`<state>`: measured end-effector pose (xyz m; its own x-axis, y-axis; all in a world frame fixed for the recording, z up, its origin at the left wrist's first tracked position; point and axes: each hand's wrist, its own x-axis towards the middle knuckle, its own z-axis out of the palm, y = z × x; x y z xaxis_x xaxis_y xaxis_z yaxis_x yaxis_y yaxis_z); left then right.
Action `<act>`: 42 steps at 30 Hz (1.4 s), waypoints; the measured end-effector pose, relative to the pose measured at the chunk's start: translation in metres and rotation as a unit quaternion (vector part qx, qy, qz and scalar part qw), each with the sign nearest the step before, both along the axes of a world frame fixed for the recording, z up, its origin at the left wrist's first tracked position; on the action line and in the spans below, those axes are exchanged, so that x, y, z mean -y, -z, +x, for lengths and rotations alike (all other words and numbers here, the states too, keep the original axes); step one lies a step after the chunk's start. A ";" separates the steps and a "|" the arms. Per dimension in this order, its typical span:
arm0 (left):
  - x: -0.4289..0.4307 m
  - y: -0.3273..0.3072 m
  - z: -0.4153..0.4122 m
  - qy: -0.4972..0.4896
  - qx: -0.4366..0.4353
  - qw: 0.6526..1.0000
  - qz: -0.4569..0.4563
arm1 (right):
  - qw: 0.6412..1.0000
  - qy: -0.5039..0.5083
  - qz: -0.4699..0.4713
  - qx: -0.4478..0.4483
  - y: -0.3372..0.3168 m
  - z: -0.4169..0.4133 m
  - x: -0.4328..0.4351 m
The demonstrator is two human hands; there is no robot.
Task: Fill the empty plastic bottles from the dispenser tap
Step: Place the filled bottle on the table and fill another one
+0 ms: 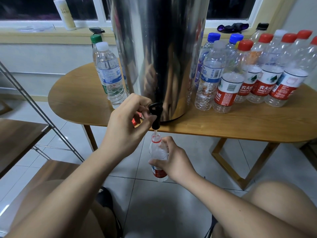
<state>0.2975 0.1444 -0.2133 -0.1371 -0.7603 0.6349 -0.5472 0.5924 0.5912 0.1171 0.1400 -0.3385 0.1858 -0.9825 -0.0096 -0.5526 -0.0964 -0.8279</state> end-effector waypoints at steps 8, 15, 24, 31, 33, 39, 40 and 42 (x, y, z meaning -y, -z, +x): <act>0.000 -0.001 0.000 0.001 0.000 1.000 0.003 | 1.000 0.000 -0.005 0.002 0.001 0.000 0.000; -0.001 -0.001 0.000 0.003 -0.002 1.000 0.004 | 1.000 -0.001 -0.005 -0.003 0.002 0.000 0.001; 0.000 0.000 0.000 0.002 -0.005 1.000 0.006 | 1.000 -0.003 -0.008 -0.005 0.002 0.000 0.001; 0.000 0.000 0.000 0.000 -0.006 1.000 0.007 | 1.000 0.003 -0.004 -0.002 0.002 0.001 0.002; 0.000 0.000 -0.001 -0.001 -0.005 1.000 0.007 | 1.000 0.002 -0.004 -0.003 0.002 0.000 0.002; -0.001 -0.001 -0.001 -0.002 -0.002 1.000 0.007 | 1.000 0.006 -0.004 -0.007 0.003 0.000 0.002; -0.001 -0.001 -0.001 -0.002 -0.001 1.000 0.007 | 1.000 0.006 -0.003 -0.008 0.003 0.001 0.002; -0.002 -0.002 -0.001 -0.002 0.000 1.000 0.007 | 1.000 0.006 -0.001 -0.008 0.003 0.000 0.003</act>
<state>0.2966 0.1460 -0.2117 -0.1336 -0.7693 0.6247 -0.5500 0.5819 0.5990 0.1175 0.1373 -0.3412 0.1747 -0.9846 -0.0111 -0.5667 -0.0913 -0.8189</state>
